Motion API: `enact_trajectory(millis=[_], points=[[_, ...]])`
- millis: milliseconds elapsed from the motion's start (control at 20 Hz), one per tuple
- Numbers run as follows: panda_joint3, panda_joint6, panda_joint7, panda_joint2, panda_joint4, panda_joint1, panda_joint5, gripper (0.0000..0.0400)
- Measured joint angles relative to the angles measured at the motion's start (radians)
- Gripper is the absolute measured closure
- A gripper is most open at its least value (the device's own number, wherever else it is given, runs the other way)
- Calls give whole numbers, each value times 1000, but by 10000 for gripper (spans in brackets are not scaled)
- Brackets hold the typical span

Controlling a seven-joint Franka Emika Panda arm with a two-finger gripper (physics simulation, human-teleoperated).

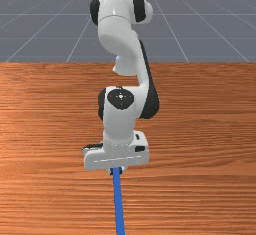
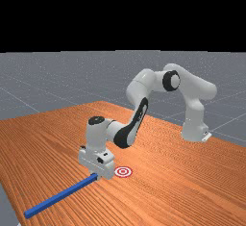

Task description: Pull the pivot to the target area

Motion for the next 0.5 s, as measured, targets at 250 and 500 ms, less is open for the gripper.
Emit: enact_trajectory(millis=[250, 500], points=[[81, 21, -343, 1, -23, -23, -74, 286], [119, 25, -450, 7, -27, 6, -115, 289]])
